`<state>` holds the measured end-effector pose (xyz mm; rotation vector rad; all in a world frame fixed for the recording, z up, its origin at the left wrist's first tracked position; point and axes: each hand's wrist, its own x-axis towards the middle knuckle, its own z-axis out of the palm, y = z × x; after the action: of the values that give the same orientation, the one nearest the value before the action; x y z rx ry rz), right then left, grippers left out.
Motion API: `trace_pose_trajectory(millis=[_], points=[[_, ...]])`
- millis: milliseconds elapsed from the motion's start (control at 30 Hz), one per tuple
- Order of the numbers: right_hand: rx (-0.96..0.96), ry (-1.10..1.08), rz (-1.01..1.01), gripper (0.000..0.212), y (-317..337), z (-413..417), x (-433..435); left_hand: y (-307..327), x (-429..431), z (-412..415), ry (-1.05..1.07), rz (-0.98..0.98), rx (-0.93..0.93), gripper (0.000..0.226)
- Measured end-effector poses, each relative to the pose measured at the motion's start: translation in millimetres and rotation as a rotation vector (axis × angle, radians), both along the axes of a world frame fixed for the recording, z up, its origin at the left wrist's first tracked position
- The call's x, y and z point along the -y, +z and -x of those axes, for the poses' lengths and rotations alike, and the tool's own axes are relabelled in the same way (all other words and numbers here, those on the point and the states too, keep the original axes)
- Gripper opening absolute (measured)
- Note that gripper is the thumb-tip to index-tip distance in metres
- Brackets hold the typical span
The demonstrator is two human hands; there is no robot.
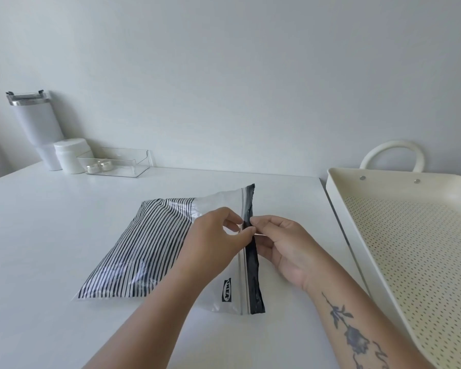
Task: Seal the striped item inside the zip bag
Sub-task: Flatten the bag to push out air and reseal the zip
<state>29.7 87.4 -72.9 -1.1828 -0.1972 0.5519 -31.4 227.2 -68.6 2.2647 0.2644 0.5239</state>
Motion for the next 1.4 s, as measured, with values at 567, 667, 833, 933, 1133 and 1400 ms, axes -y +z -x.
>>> trace_pose_trajectory(millis=[567, 667, 833, 933, 1133, 1400], points=[[0.124, -0.024, 0.177, 0.010, -5, -2, -1, 0, 4, 0, 0.005, 0.058, -0.004, 0.013], [0.138, -0.027, 0.204, 0.008, -6, -2, -1, -2, 3, -1, 0.009, 0.058, -0.003, 0.014], [0.140, 0.009, 0.247, 0.019, -8, -2, 0, -5, 1, -2, 0.005, 0.077, 0.008, 0.014], [0.157, 0.001, 0.273, 0.016, -8, -3, 0, -6, 1, -4, 0.010, 0.074, 0.002, 0.013], [0.232, -0.009, 0.315, 0.016, -9, -2, -4, -11, 0, -8, 0.009, 0.088, -0.020, 0.011], [0.282, -0.020, 0.362, 0.003, -17, -6, -6, -14, -6, -8, 0.019, 0.097, -0.033, 0.012]])
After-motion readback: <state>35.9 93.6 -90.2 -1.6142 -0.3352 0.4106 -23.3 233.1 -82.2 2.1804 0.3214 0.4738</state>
